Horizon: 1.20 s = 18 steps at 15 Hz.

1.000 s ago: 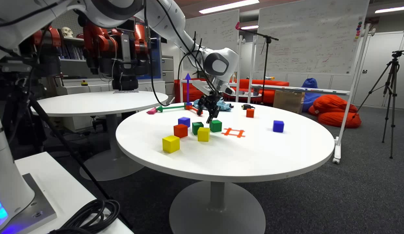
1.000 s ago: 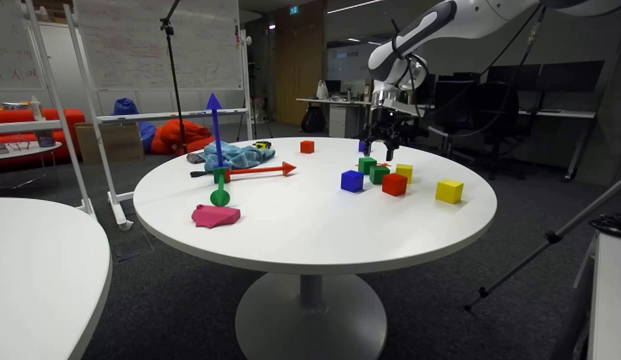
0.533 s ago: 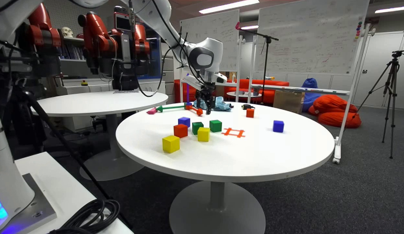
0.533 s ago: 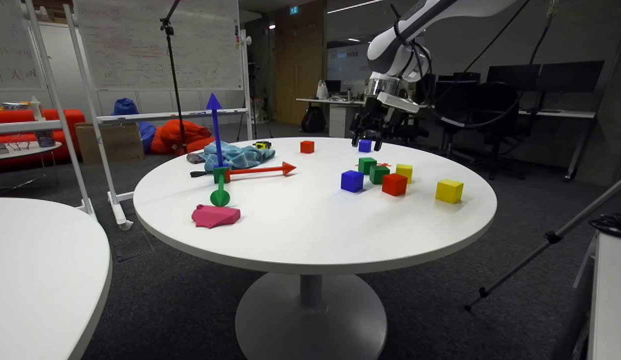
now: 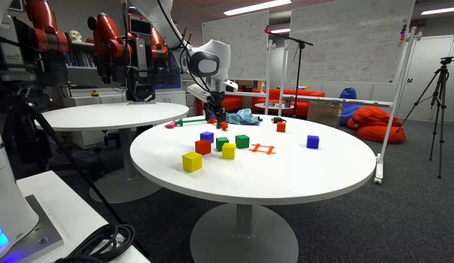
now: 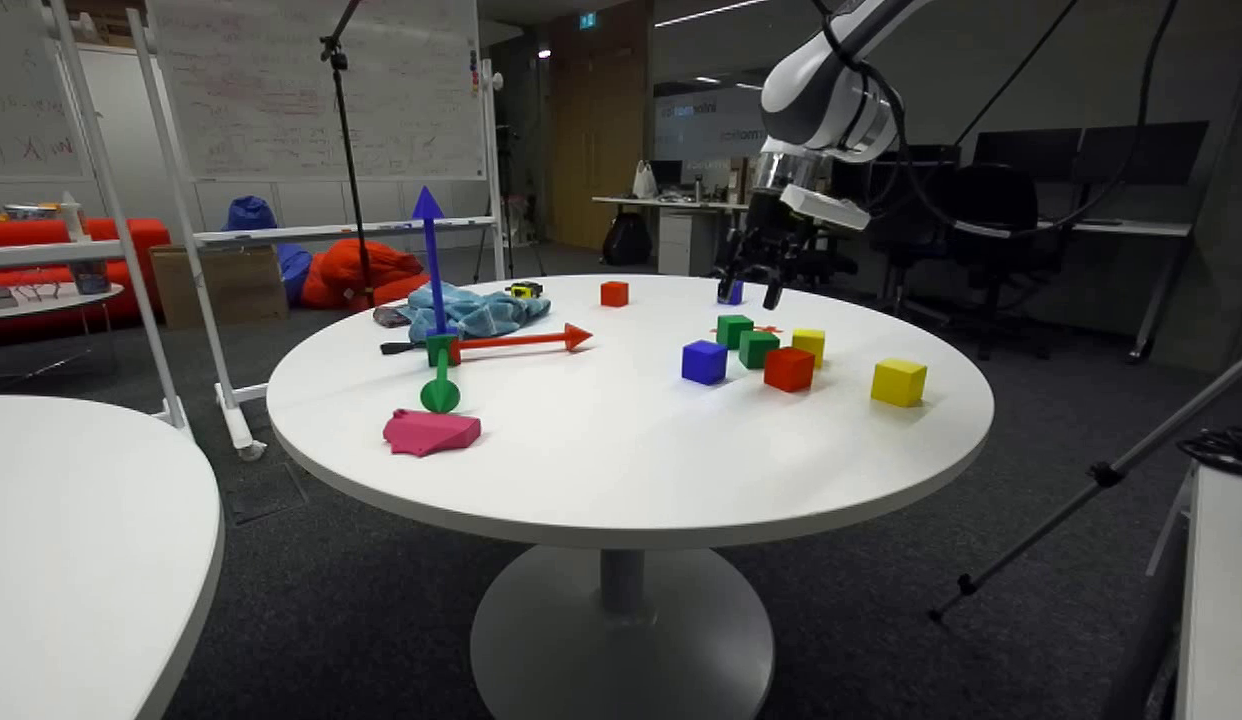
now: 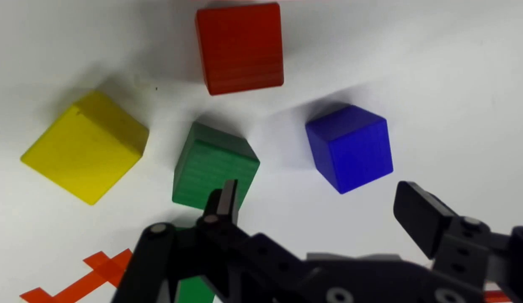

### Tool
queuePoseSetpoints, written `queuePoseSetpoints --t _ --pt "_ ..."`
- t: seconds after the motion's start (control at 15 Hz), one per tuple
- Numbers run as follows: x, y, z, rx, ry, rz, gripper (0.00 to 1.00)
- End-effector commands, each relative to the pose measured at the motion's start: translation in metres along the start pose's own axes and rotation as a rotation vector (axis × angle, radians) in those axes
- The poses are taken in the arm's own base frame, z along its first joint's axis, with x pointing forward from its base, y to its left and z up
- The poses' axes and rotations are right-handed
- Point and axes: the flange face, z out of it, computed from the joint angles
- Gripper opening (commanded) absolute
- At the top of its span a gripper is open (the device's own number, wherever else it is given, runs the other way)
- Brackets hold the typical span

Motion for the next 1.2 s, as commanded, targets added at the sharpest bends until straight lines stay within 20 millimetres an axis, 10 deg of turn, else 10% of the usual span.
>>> queuePoseSetpoints --t 0.0,0.07,0.33,1.13 --pt "-0.06 -0.002 -0.007 -0.005 0.011 -0.07 1.0" --pt "-0.024 -0.004 0.002 -0.005 -0.007 -0.029 1.0" --pt "-0.05 -0.005 0.0 -0.014 -0.015 -0.045 1.0" --pt "-0.032 0.001 -0.008 -0.052 0.013 -0.156 1.0"
